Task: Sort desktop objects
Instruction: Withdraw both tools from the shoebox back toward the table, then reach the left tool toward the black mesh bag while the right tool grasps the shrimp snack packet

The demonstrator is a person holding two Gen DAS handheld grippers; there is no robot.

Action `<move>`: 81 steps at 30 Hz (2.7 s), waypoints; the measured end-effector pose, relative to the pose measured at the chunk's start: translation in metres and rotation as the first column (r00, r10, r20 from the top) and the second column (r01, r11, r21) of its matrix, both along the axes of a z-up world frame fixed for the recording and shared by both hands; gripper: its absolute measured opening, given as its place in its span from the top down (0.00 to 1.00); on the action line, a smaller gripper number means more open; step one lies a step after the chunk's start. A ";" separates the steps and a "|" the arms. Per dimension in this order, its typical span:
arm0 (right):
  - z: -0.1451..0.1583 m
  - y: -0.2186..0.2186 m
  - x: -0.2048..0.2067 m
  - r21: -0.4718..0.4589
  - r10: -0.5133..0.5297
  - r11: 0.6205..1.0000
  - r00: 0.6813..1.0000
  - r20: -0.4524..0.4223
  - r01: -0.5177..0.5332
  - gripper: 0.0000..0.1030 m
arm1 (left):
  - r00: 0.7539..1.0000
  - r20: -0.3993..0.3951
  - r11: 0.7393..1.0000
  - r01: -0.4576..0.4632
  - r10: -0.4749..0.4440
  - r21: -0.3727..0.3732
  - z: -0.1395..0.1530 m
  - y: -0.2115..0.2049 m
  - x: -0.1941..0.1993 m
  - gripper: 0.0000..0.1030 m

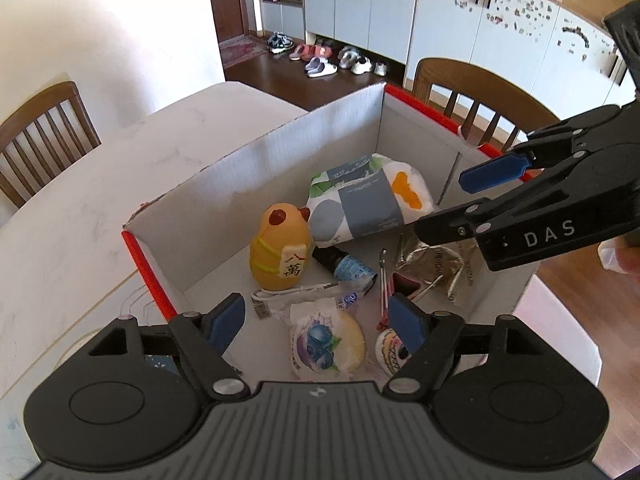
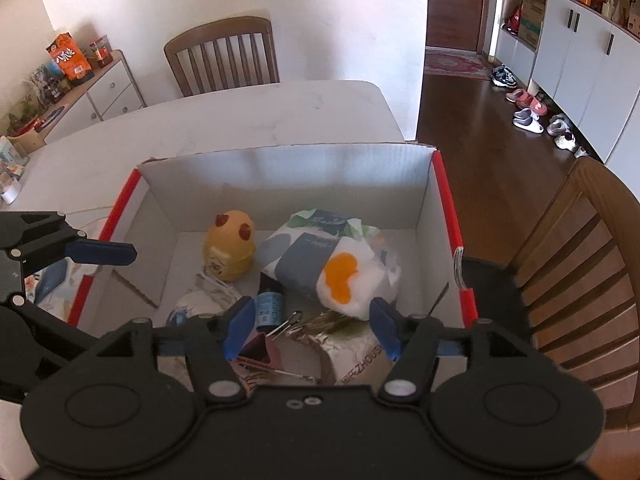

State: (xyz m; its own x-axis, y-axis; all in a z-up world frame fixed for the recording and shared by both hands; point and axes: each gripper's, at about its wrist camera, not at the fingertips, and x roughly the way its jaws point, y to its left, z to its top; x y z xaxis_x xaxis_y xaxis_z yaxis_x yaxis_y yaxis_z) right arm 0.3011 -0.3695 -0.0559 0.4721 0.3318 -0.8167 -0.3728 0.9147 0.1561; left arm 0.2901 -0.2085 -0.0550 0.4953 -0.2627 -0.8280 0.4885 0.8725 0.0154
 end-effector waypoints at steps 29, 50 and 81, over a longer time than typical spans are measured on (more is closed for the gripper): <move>0.016 -0.001 -0.047 0.081 -0.007 0.997 0.998 0.058 0.002 0.07 | 0.991 0.117 0.986 -0.039 0.058 -0.163 0.028 0.032 -0.059 0.02; 0.024 0.063 -0.082 0.068 -0.073 0.995 0.995 0.066 0.068 0.05 | 0.977 0.181 0.976 -0.073 0.111 -0.204 0.037 0.122 -0.108 0.00; 0.029 0.250 -0.111 0.040 0.059 0.997 0.996 0.060 -0.061 0.06 | 0.939 0.172 0.941 -0.258 0.297 -0.220 0.006 0.300 -0.159 0.00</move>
State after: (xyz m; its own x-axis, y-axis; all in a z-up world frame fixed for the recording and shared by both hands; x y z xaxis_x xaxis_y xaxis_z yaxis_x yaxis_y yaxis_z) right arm 0.1900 -0.1200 -0.0269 0.4968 0.3943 -0.7731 -0.4363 0.8835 0.1702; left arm 0.1315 0.0916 -0.0495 0.7212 -0.2339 -0.6521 0.2305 0.9687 -0.0925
